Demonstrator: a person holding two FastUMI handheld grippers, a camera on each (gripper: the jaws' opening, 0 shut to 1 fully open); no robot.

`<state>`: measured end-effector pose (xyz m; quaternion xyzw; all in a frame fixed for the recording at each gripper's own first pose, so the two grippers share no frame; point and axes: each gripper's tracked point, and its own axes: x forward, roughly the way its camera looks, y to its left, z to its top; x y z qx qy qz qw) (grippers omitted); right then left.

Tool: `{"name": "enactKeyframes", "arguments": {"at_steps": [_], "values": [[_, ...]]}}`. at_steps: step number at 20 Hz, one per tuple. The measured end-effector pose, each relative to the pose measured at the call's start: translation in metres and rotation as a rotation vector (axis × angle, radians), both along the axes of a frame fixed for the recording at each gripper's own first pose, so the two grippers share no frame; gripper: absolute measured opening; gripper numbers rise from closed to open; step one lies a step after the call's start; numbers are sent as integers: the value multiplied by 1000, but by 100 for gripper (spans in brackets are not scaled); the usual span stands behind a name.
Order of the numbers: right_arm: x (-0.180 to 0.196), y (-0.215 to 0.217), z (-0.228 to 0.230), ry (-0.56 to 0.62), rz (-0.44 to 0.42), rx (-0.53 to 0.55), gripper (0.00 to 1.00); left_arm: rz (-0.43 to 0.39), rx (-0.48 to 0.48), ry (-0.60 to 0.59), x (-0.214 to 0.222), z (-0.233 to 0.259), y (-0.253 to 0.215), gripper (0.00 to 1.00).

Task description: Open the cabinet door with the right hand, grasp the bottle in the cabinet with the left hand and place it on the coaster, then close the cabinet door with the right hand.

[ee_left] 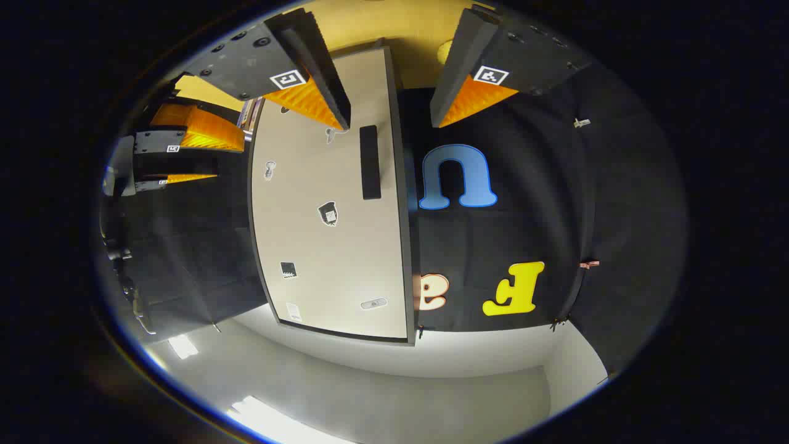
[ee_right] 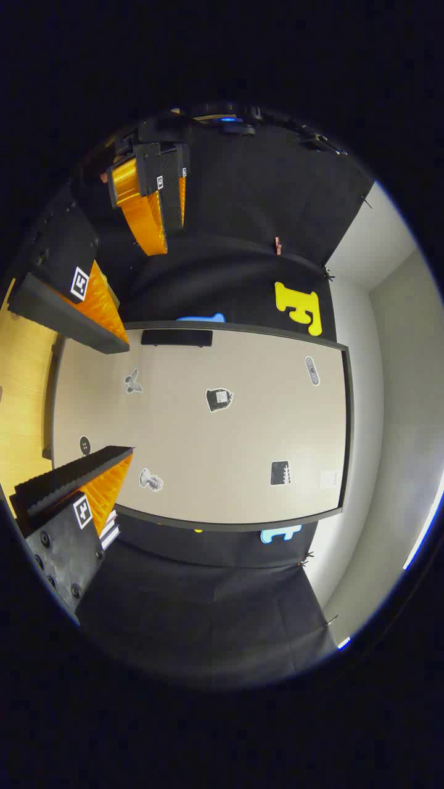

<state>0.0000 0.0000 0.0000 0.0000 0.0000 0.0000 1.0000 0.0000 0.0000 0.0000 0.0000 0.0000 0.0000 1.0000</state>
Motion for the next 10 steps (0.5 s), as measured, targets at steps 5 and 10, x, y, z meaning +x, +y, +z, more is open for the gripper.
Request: {"name": "enactKeyframes", "arguments": {"at_steps": [5, 10], "values": [[2, 6, 4, -14, -15, -12, 98, -25, -32, -8, 3, -1, 4, 83], [1, 4, 2, 1, -12, -3, 98, -30, -39, -14, 7, -1, 2, 84]]}}
